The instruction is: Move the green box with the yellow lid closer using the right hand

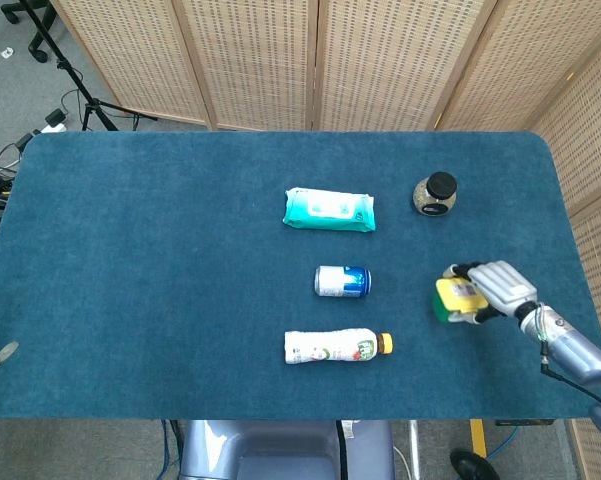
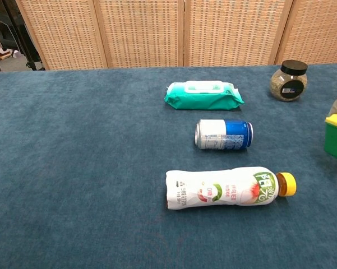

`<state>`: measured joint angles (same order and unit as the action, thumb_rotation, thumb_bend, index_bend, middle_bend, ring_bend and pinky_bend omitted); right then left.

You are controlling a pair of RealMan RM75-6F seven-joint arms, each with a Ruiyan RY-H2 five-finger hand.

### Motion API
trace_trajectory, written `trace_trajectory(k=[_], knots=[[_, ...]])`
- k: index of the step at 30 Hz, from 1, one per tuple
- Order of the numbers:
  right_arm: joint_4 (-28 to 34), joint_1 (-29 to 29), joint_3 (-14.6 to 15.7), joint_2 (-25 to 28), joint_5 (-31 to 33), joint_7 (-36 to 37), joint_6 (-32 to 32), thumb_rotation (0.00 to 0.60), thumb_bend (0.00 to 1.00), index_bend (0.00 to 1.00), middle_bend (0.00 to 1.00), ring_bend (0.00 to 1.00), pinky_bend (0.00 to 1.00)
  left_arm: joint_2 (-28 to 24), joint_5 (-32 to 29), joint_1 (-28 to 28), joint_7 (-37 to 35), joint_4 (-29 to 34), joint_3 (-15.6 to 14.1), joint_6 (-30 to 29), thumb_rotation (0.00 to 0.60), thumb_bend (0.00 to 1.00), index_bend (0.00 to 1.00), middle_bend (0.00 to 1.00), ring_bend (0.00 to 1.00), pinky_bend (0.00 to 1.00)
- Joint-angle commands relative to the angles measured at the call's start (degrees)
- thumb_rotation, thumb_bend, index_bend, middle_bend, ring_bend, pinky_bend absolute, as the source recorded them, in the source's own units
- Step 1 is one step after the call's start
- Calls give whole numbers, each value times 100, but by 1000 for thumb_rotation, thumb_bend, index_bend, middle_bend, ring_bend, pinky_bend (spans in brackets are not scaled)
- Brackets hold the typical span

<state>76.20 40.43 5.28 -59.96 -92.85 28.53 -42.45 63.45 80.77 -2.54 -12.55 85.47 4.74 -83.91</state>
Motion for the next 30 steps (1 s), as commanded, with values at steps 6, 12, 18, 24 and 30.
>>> trace_trajectory(k=[6,12,18,24,30], knots=[[-55,245,-6,-244,820,-793,1086,600,476,250,154,97,284,-26,15,-3,-45,11,-16,22,600,0,0,0,0,0],[-206,-80,-307,-432,1222,-1061,420,600,53,0,0,0,99,-23,18,-8,-40,7,-20,29,600,0,0,0,0,0],[-44,-291,-426,-270,1153,-960,-87,600,53,0,0,0,68,-16,39,-5,-24,18,-29,10,600,0,0,0,0,0],[151,-482,-329,-91,839,-907,-454,600,21,0,0,0,58,-14,63,5,-8,29,-41,-19,600,0,0,0,0,0],[-92,-752,-164,-447,469,-1184,-939,600,0,0,0,0,58,-9,84,11,-1,26,-50,-41,600,0,0,0,0,0]])
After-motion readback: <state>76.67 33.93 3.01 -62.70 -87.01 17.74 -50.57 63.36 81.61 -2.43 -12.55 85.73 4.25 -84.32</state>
